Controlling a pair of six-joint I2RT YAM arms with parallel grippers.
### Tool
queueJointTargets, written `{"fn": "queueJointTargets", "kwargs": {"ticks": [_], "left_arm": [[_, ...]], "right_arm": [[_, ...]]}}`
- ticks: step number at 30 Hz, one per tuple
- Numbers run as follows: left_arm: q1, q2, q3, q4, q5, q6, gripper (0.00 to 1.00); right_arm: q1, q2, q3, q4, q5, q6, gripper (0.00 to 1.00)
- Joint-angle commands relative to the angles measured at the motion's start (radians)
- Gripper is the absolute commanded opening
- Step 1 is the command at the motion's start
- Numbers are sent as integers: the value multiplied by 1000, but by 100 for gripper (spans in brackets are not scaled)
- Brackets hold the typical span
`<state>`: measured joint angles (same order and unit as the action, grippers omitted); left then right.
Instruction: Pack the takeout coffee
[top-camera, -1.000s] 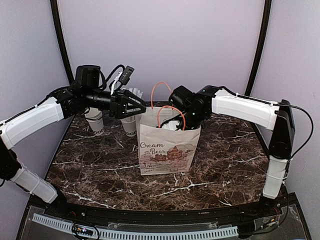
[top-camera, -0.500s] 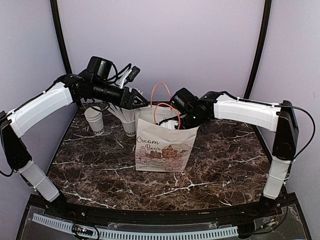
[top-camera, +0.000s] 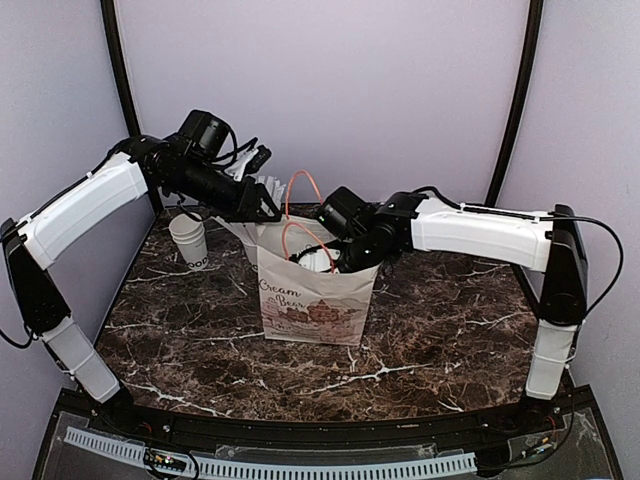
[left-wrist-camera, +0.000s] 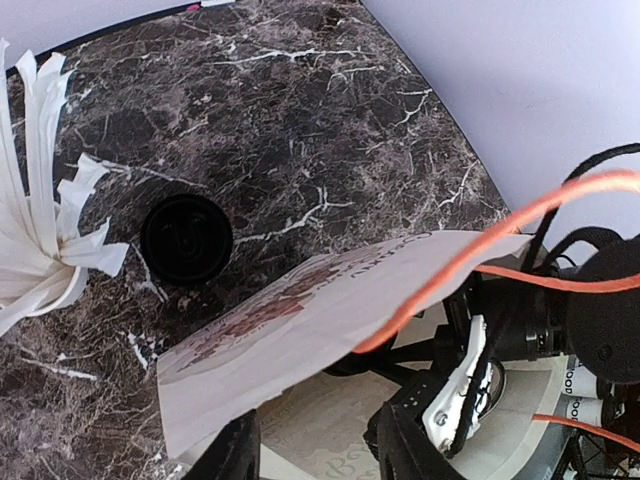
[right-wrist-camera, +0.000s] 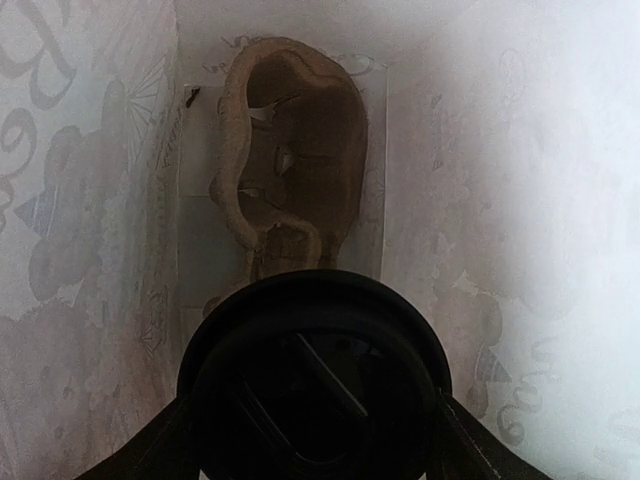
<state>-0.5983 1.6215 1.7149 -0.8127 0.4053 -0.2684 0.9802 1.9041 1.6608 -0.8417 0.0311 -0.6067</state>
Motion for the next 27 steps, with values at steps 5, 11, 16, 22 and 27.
{"fn": "queueJointTargets", "kwargs": {"ticks": [5,11,16,22,27], "left_arm": [[-67,6,126,-241,-174,-59,55],[-127,-20,199,-301,-299,-110,60],[-134,-21,123,-299,-316,-152,60],[-133,11,105,-249,-429,-183,54],[-132,30,96,-200,-468,-178,44]], "right_arm": [[38,70,-113,-159,47,68,75],[22,79,-87,-153,13,78,75],[-12,99,-77,-130,-38,86,74],[-12,110,-85,-98,-60,91,74],[-3,134,-67,-117,-36,110,74]]}}
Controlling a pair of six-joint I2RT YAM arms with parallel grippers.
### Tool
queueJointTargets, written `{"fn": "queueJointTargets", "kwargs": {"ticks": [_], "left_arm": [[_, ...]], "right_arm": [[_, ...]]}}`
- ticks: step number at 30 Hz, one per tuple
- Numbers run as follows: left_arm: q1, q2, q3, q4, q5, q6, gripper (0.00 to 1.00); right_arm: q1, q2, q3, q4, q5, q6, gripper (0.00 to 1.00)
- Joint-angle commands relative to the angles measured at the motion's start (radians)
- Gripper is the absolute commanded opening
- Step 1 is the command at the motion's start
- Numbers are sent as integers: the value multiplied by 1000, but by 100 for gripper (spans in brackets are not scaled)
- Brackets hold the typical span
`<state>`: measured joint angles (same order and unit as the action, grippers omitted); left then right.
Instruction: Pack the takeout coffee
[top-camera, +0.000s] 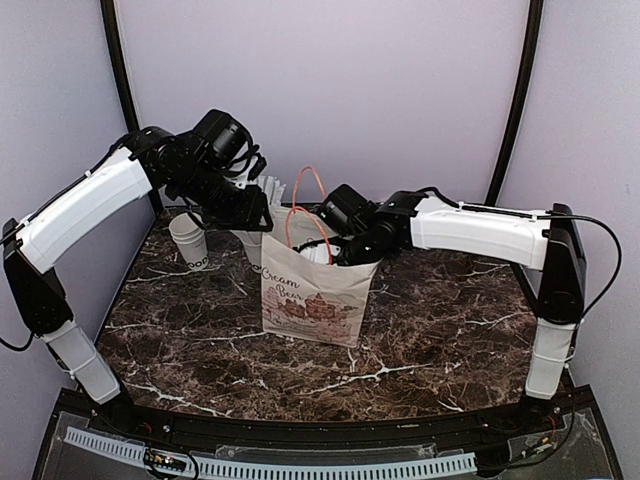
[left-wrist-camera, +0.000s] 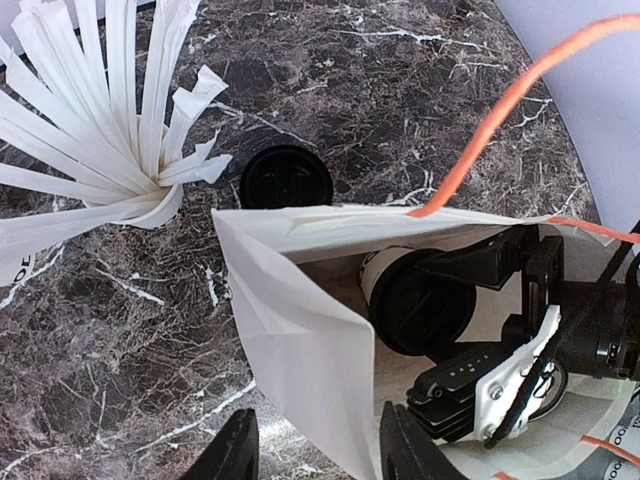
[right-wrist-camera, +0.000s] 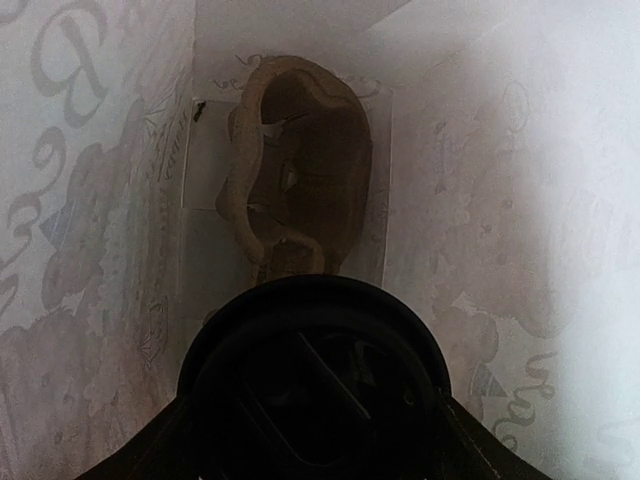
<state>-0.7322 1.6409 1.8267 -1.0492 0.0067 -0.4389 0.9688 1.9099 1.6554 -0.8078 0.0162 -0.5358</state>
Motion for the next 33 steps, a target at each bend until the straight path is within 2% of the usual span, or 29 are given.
{"fn": "queueJointTargets", "kwargs": {"ticks": [1,4,10,15,21,23,24,25,33], "left_arm": [[2,16,-16,51,-71,-5,40],[3,37,-5,60,-74,8,33],[2,66,-11,50,-66,19,1],[2,44,-17,55,-53,14,0],[2,19,-59,81,-26,14,0],[2,14,-73,93,-16,13,0],[3,13,-76,98,-10,13,0],[3,14,-81,101,-9,13,0],[2,9,-89,106,26,3,0]], "right_arm": [[13,131,-58,-149,-6,46,74],[16,135,-48,-144,36,99,74],[12,108,-93,-85,14,125,74],[13,102,-83,-99,-3,132,75],[14,39,-40,-101,-12,144,83],[19,24,-36,-101,-12,156,88],[21,20,-33,-102,-12,159,97],[24,15,-29,-103,-12,160,98],[26,-14,50,-117,-56,161,99]]}}
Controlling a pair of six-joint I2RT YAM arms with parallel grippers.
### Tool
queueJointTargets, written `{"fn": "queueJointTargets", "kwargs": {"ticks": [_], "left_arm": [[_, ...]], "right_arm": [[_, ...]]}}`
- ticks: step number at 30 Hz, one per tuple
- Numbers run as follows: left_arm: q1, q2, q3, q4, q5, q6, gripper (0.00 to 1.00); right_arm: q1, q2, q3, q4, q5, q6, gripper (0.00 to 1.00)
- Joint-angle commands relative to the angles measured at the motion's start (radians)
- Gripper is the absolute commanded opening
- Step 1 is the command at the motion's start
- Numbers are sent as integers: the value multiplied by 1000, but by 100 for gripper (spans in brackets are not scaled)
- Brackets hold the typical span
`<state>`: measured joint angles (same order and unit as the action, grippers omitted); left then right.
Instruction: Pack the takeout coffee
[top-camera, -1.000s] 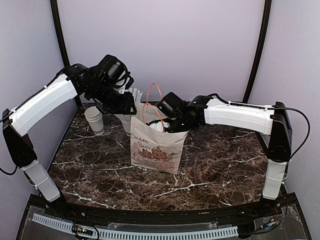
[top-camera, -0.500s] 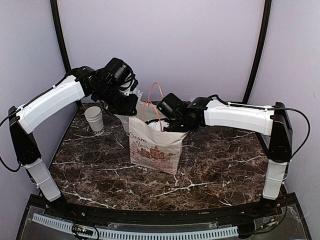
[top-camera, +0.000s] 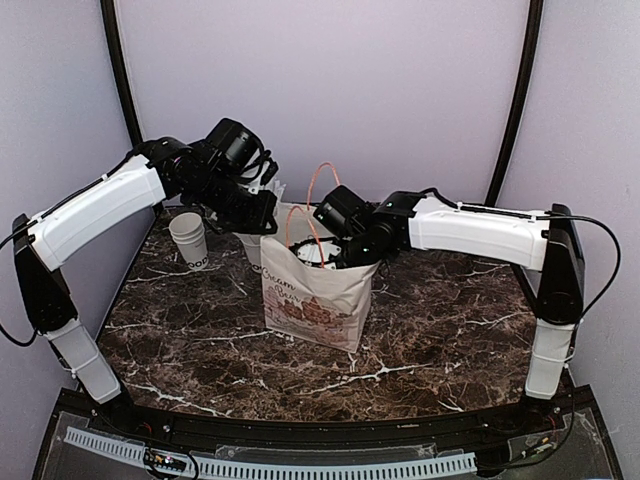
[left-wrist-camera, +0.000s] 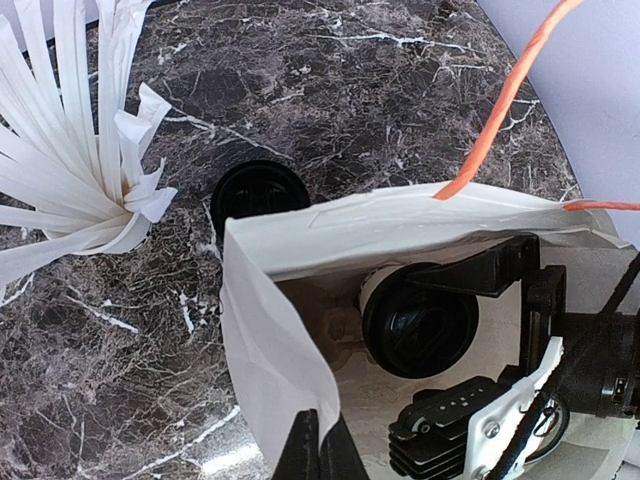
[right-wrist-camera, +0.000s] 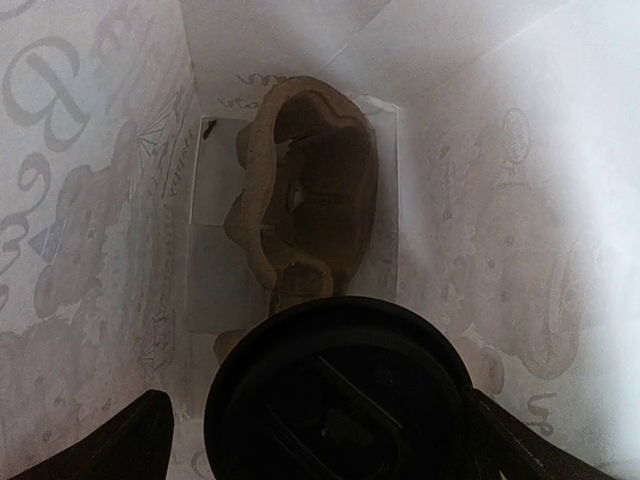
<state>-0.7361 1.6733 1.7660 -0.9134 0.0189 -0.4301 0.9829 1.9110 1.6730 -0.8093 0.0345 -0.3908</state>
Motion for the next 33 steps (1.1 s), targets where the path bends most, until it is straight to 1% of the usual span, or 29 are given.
{"fn": "queueJointTargets", "kwargs": {"ticks": [1,7,14,19,25,33], "left_arm": [[6,-27,-30,-30,19,-7,0],[7,-52,-50,-31,23,-20,0],[4,-71,-68,-24,27,-30,0],[5,-84,-84,-19,16,-39,0],[0,-101,-85,-21,6,-55,0],[-10,-139,-130,-3,-6,-93,0]], "right_arm": [[12,-20,41,-118,-81,11,99],[11,-34,87,-115,-85,-4,99],[10,-38,168,-125,-131,2,99],[10,-59,178,-134,-160,-33,99],[8,-69,190,-139,-197,-37,99],[-22,-101,257,-136,-210,-70,99]]}}
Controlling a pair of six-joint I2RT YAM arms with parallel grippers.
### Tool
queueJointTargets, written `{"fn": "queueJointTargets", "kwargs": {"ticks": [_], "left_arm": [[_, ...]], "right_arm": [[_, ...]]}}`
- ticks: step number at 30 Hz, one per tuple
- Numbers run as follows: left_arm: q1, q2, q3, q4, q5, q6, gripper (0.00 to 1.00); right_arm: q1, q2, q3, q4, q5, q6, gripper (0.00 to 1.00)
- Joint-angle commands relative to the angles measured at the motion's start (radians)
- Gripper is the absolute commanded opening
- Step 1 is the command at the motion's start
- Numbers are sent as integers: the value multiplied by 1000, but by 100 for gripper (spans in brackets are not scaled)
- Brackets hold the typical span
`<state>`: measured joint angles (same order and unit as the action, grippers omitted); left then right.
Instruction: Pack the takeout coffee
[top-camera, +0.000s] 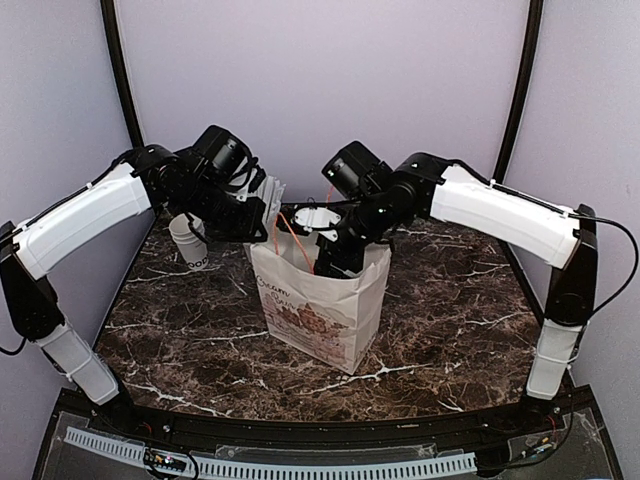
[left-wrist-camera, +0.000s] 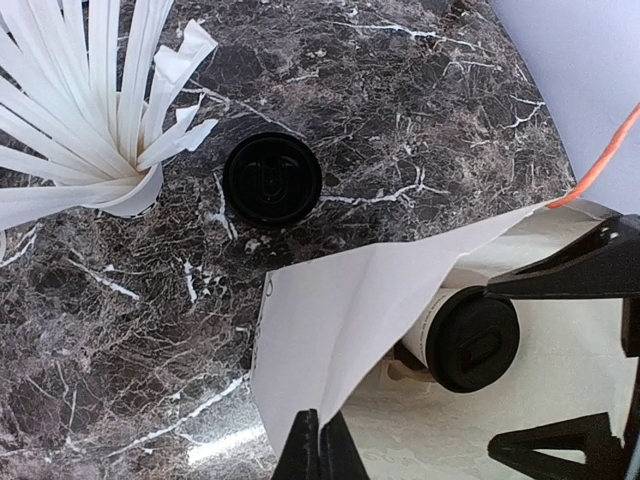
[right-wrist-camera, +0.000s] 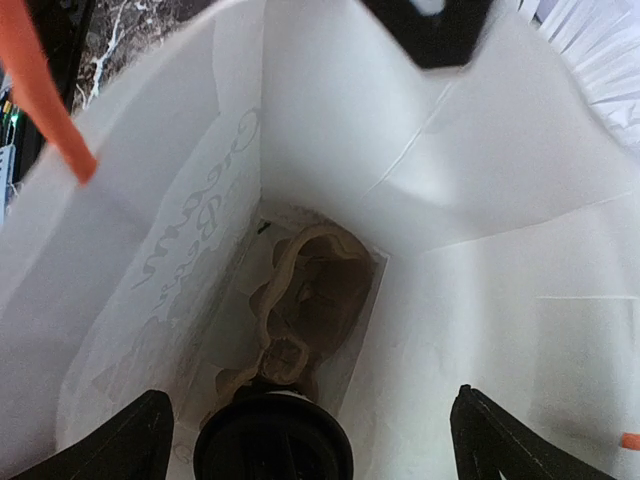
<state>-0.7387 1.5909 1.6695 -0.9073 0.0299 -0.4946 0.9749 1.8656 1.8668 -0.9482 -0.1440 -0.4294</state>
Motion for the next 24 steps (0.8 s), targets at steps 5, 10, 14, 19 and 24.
{"fn": "queueJointTargets", "kwargs": {"ticks": [5,10,14,19,24], "left_arm": [[-15,-74,-49,-18,-54,-57,0],[-32,-109,-51,-22,-59,-102,9],[-44,-127,-6,-60,-52,-67,39],[-44,-131,135,-46,-120,157,58],[-44,-103,170,128,44,581,71]], "right_arm": [[-20,-72,129,4,-87,-54,99],[-30,-82,194,-14,-131,-69,99],[-54,-103,229,-25,-181,-76,99],[-99,-139,274,-46,-273,-94,99],[-137,-184,294,-88,-365,-134,99]]}}
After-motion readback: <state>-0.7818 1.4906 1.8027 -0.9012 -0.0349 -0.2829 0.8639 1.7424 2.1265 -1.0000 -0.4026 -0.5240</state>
